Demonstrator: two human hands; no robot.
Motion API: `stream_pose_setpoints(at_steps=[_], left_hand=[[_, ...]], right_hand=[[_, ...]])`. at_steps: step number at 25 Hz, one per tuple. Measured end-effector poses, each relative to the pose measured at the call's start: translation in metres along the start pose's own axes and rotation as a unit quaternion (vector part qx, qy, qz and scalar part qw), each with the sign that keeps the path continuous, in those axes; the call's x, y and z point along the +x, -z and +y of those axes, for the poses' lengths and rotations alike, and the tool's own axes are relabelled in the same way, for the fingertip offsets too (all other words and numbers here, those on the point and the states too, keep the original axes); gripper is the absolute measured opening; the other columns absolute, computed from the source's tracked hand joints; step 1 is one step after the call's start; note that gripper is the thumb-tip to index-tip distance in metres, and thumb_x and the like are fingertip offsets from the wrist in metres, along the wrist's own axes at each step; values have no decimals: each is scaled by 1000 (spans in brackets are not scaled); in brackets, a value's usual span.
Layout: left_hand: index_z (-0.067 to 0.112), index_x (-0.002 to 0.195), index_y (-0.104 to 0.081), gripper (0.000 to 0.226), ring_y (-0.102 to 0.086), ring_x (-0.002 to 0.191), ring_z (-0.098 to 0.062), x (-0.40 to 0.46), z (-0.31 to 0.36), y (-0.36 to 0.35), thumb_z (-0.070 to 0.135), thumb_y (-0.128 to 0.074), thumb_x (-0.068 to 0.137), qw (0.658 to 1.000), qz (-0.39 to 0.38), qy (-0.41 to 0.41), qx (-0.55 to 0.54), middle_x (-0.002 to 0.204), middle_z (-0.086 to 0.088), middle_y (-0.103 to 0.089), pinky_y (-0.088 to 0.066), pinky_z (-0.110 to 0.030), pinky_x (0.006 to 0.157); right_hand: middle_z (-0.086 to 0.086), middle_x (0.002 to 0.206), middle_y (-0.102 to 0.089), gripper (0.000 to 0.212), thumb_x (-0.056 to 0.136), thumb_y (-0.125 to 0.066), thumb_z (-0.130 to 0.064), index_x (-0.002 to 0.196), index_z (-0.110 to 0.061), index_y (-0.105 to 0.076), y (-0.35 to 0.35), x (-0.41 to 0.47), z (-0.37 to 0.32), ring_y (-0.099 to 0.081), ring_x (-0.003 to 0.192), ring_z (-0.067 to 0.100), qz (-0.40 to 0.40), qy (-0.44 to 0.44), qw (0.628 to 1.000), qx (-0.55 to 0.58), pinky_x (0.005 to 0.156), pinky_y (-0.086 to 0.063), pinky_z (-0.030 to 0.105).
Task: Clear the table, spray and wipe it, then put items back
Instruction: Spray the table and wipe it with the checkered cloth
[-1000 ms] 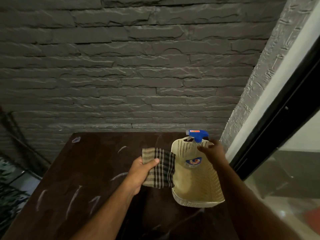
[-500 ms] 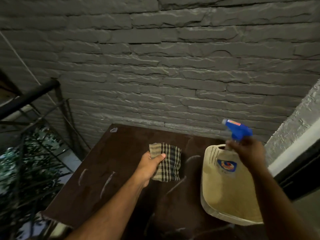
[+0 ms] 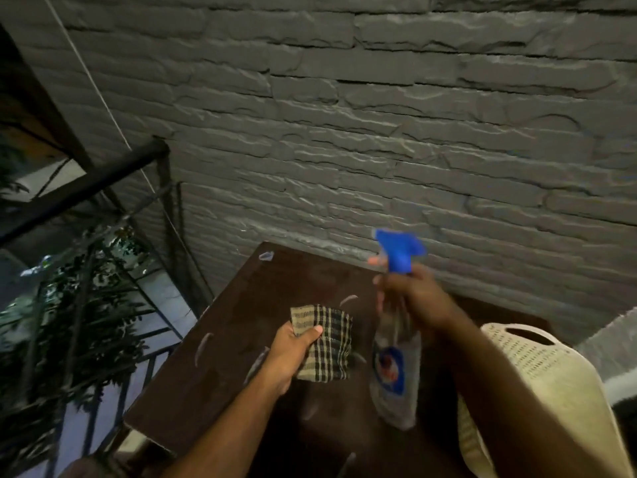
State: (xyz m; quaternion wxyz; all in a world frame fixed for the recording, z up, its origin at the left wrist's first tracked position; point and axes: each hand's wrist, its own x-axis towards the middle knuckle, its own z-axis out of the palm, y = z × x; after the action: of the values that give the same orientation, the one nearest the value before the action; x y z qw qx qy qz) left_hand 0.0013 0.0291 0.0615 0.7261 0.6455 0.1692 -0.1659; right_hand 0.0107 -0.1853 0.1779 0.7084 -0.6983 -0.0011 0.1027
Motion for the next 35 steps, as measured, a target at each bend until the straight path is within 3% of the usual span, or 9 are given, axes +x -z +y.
stream_pose_setpoints(at_steps=[4,8,12,18,21,24,28,32,35], left_hand=[[7,107,-67,17,-72,88,-24,29,-4,85,6,-64,90,998,56,22,-2,97,-10,-75,-58,-33,72],[13,99,-68,9,-73,80,-19,53,5,153,9,-64,91,996,83,32,7,92,-8,-75,-56,-28,62],[13,96,-67,9,-72,68,-13,75,15,188,7,-62,92,995,96,33,4,80,-1,-76,-54,-22,52],[14,103,-67,12,-73,84,-24,95,21,205,12,-62,93,996,82,44,-7,93,-8,-76,-57,-37,72],[16,103,-67,12,-73,84,-23,94,24,200,12,-62,93,996,86,36,-15,94,-6,-75,-57,-36,71],[15,104,-67,13,-72,86,-22,86,25,193,13,-62,93,995,92,30,-15,95,-7,-75,-56,-35,73],[12,110,-67,19,-72,89,-24,73,17,185,14,-63,92,994,105,28,-21,99,-9,-75,-56,-36,76],[14,109,-65,17,-71,90,-25,45,7,178,12,-61,93,991,125,35,-45,98,-8,-74,-55,-36,74],[6,114,-64,22,-70,89,-25,25,-5,175,9,-60,93,989,139,24,-47,101,-12,-73,-55,-33,71]], right_hand=[[-2,54,-60,24,60,-71,-21,80,-12,-60,-88,66,67,-53,46,12,58,-98,990,-83,46,-44,23],[7,72,-62,17,78,-64,-5,92,-13,-60,-130,131,74,-56,60,20,78,-120,985,-97,57,-48,33],[6,71,-59,17,80,-63,-2,93,-11,-59,-173,170,77,-56,58,16,65,-145,982,-101,51,-47,27],[3,61,-54,17,81,-62,-1,83,-16,-54,-164,184,84,-50,48,14,145,-131,977,-85,46,-45,28],[5,61,-55,16,77,-65,-6,80,-17,-54,-151,180,90,-51,48,16,185,-140,966,-111,49,-44,29],[5,62,-55,19,78,-65,-4,84,-17,-53,-150,168,91,-50,45,15,150,-140,974,-98,46,-43,26],[-4,54,-58,14,71,-67,-8,76,-19,-59,-166,142,96,-54,46,11,72,-140,979,-131,48,-44,24],[1,58,-57,16,67,-64,-9,81,-17,-60,-175,109,105,-52,49,15,-15,-148,985,-88,51,-45,30],[-1,59,-63,19,61,-69,-23,78,-18,-62,-159,91,106,-59,53,17,5,-149,983,-107,57,-52,36]])
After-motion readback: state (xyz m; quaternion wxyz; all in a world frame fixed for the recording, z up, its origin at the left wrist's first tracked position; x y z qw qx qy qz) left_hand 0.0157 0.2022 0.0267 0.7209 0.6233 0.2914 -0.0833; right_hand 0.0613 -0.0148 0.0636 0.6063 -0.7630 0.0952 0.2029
